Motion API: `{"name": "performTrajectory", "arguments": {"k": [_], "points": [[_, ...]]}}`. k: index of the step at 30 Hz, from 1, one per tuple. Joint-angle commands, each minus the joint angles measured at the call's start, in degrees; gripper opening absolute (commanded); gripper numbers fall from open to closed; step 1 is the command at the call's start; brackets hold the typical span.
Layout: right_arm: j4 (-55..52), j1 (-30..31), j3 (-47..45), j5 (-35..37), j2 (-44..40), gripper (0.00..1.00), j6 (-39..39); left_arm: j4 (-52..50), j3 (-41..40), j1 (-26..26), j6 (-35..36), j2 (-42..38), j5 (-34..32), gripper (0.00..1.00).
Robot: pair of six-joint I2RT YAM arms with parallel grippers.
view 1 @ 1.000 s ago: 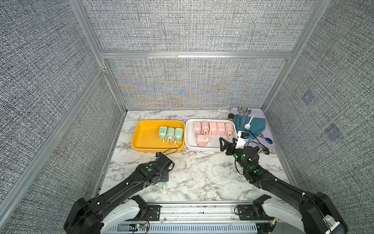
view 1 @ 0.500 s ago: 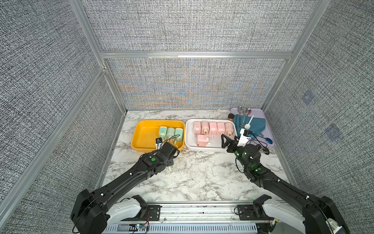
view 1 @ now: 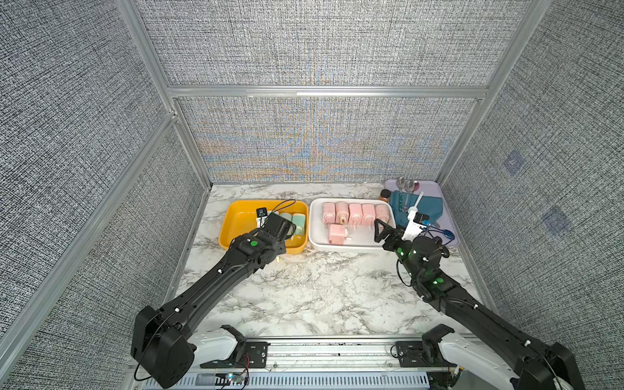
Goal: Place the pencil sharpeners by color into the storage box
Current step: Pick up the pencil sharpener from the center of the board, then place the pencil sharpener in the storage box.
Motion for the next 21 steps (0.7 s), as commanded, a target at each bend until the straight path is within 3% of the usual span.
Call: {"name": "performTrajectory", "arguments": {"k": [1,5,8,14,21], "points": [[-1.6,0.0,0.0,2.4,-0.7,0.99,0.2,4.4,0.5,2.1,5.7,0.2,1.9,0.0],[-1.0,-0.4,-1.1,2.6,-1.4,0.99,0.7,6.1,1.0,5.4,10.9,0.3,4.7,0.0],[-2.0,-0.6,-1.0,2.7,-1.4,0.99,0.8,5.6,2.2,7.5,11.6,0.4,3.9,0.0],[-1.7,-1.0,-2.2,3.5,-2.9,0.99,0.9,6.9,4.0,11.8,14.1,2.7,8.6,0.0],[-2.5,-1.2,-2.3,1.7,-3.9,0.99,-1.2,8.0,8.7,18.6,23.8,8.7,11.9,0.0]]}}
